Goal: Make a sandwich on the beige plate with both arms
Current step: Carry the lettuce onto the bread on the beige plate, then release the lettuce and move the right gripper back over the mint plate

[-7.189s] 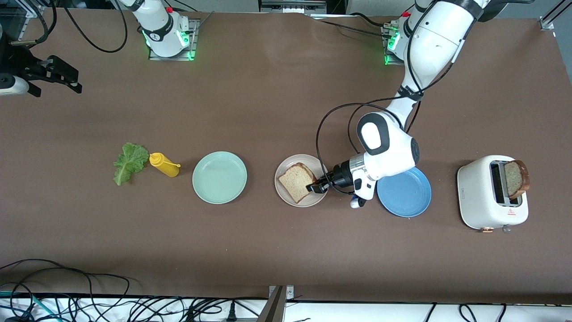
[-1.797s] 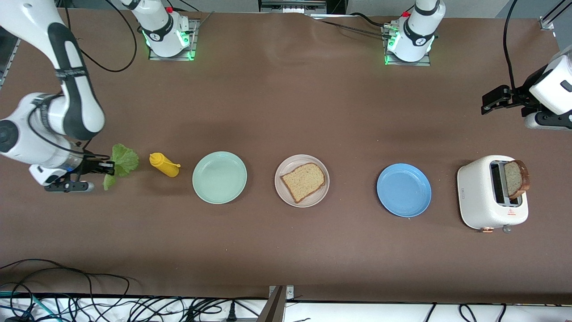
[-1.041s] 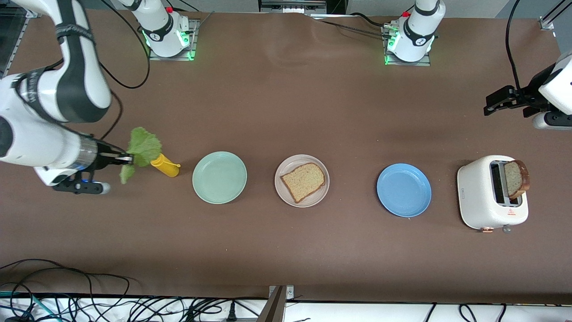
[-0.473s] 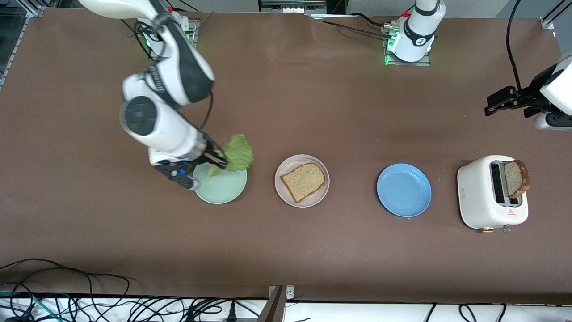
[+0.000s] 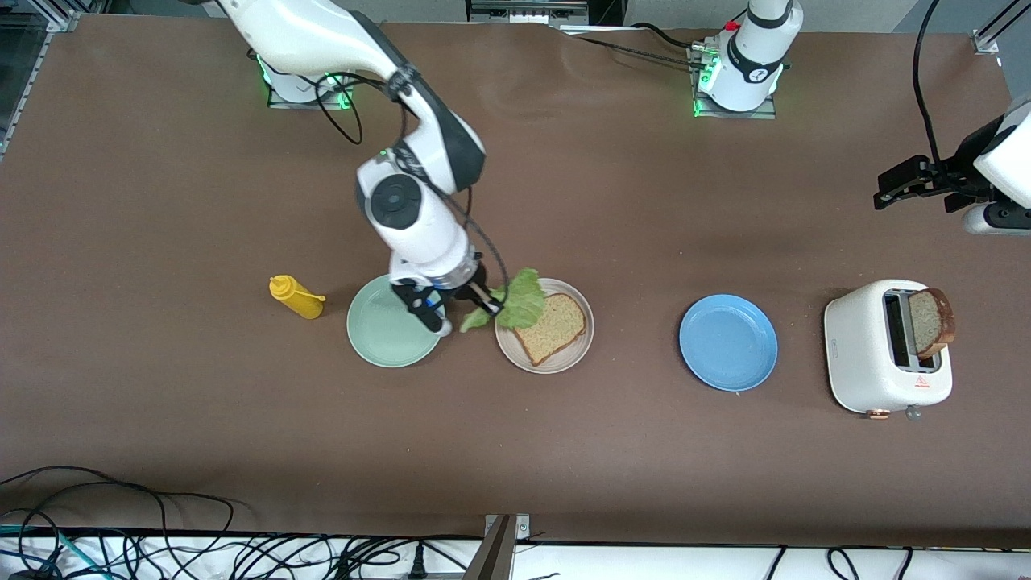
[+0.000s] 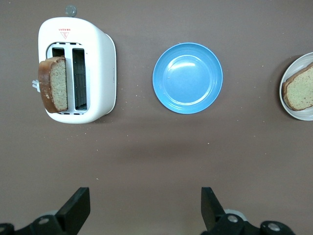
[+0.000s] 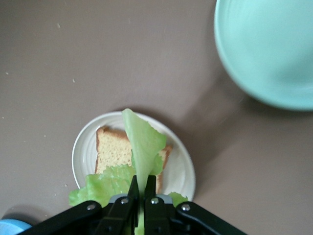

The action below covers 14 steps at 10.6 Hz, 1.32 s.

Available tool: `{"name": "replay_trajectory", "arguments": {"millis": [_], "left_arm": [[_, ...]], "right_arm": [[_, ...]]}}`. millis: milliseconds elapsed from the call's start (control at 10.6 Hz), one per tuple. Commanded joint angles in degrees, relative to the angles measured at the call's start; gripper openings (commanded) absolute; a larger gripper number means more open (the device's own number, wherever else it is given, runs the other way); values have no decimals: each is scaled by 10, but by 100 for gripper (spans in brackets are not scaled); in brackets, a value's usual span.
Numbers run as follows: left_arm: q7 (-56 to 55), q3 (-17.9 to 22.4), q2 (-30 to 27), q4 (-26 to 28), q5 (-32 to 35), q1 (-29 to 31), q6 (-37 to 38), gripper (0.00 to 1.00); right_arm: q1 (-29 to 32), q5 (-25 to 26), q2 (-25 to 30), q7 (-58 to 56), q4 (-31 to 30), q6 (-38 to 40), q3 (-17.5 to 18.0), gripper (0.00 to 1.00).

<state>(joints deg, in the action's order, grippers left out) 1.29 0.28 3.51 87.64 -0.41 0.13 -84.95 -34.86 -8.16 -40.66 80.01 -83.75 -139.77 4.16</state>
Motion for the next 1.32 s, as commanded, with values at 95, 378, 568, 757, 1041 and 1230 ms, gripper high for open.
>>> {"name": "replay_trajectory", "arguments": {"millis": [95, 378, 568, 757, 1041, 1230], "left_arm": [[-4, -2, 6, -12, -6, 4, 2, 100], [-4, -2, 6, -12, -5, 4, 2, 100], [-4, -2, 6, -12, -6, 14, 2, 100], [-4, -2, 6, -12, -5, 15, 2, 100], [-4, -2, 6, -12, -5, 15, 2, 100], [-4, -2, 6, -12, -5, 15, 2, 100]], "right_arm": [[-25, -3, -48, 46, 20, -82, -7, 0], [-33, -9, -74, 52, 20, -181, -7, 15], [-36, 0, -75, 58, 19, -181, -7, 100], [-37, 1, -73, 53, 19, -178, -8, 100], [-35, 15, -48, 46, 20, -113, -32, 100], [-35, 79, -17, 42, 20, -35, -42, 100]]}}
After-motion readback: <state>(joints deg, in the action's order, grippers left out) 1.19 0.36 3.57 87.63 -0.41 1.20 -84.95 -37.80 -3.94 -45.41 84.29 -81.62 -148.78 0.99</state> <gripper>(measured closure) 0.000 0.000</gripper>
